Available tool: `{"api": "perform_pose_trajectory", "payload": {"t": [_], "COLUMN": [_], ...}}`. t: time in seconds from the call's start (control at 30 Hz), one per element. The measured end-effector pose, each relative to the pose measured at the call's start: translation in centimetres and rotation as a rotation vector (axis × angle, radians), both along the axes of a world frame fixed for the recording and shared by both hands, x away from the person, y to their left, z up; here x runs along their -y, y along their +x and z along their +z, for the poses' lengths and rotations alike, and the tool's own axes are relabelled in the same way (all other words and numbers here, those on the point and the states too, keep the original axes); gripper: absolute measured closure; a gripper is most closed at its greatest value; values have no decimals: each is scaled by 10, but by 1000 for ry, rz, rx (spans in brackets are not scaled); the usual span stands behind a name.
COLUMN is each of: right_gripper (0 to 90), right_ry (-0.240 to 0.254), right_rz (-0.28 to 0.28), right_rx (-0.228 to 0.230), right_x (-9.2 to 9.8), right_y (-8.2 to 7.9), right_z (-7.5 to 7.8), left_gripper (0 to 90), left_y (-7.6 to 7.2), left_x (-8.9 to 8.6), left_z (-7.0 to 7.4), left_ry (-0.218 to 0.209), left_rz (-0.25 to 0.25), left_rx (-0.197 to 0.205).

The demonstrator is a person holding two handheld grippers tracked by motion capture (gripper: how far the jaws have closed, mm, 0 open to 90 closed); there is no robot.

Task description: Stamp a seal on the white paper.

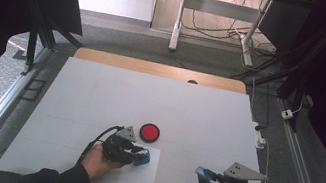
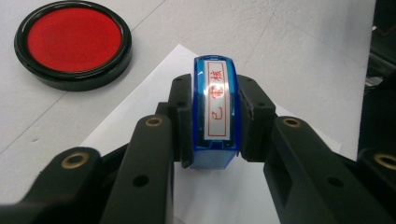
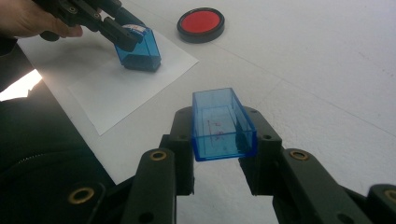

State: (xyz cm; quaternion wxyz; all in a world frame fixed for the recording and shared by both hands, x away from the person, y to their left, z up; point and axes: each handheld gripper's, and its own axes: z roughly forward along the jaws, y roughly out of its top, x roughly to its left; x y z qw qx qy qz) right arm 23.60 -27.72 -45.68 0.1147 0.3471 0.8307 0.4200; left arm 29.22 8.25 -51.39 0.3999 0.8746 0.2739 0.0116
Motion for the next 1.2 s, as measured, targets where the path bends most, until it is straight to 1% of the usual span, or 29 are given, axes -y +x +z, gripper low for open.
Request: {"api": "perform_pose_trajectory", "payload": {"t": [0.1,0.13,0.23,0.33,0.57,0.77,0.93,1.03,1.17,1.2], "right_gripper": [684,684,684,684,684,684,684,684,684,684], "right_ry": [1,1,3,4,5,5,10,4,0,1], "right_rz": [0,1,4,5,10,13,12,13,10,11], "right_rx": [0,-1,-1,-4,-2,-3,-3,-3,-2,-3], "right_x": [0,0,-1,-1,-1,-1,-1,-1,-1,-1], "right_y": [0,0,1,1,1,2,2,2,2,2], "right_z": [0,0,0,0,0,0,0,0,0,0], "left_gripper": [706,706,706,706,706,705,705,705,705,705], "left_y": [-4,-5,-10,-12,-7,-2,-3,-6,-7,-7], "left_x": [2,3,7,8,4,-1,0,2,3,3], "left_z": [0,1,2,2,0,-3,-3,-3,-2,-1], "left_ry": [14,28,51,63,31,-19,-22,-4,5,12], "left_rz": [3,0,1,1,4,13,19,19,18,16], "left_rx": [27,39,74,90,51,6,13,39,41,42]}}
